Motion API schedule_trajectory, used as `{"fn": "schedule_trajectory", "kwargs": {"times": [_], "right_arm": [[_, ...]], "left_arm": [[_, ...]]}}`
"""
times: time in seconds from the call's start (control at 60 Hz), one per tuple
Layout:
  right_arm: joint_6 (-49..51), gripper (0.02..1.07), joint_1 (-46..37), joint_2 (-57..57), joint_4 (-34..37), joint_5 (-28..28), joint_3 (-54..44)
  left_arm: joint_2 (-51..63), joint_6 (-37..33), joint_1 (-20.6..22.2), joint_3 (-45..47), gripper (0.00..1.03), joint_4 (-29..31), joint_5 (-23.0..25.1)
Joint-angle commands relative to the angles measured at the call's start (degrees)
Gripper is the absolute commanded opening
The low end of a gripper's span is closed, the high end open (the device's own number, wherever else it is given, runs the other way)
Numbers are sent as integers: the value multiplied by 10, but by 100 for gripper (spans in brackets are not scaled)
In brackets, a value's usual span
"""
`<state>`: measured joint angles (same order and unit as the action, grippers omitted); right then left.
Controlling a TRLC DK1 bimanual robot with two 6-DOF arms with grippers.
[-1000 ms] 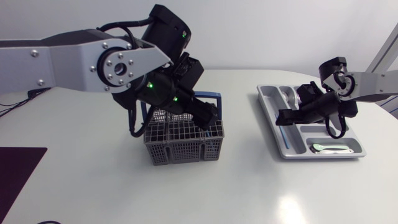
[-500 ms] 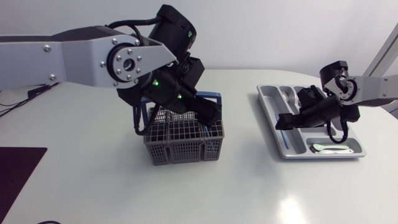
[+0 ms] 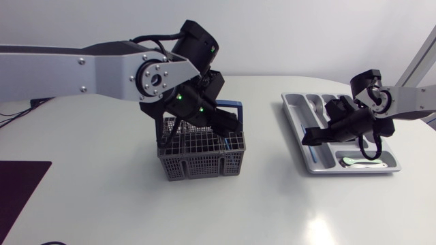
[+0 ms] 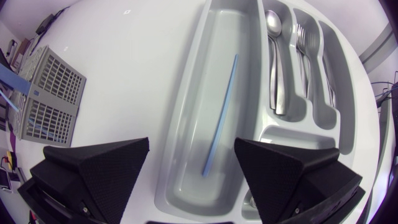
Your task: Unload the cutlery basket into the drawer organizer.
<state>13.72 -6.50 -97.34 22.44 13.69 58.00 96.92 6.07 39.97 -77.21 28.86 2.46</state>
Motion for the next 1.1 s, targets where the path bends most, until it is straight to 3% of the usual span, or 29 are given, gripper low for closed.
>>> {"fn": "schedule_trajectory", "kwargs": {"times": [0.0, 0.267, 0.467, 0.75, 1.083], "right_arm": [[11, 101, -5, 11, -3, 5, -12], [18, 101, -7, 12, -5, 11, -17], [19, 101, -8, 12, -6, 11, -17], [22, 101, -8, 15, -9, 12, -22], [25, 101, -7, 15, -11, 12, -25]], "left_arm": [[15, 17, -6, -16, 38, -5, -3], [27, 15, -11, -16, 33, -25, -3], [34, 15, -11, -18, 18, -28, -3], [44, 17, -9, -9, 7, -29, -3], [9, 17, -7, 9, 4, -31, -3]]}}
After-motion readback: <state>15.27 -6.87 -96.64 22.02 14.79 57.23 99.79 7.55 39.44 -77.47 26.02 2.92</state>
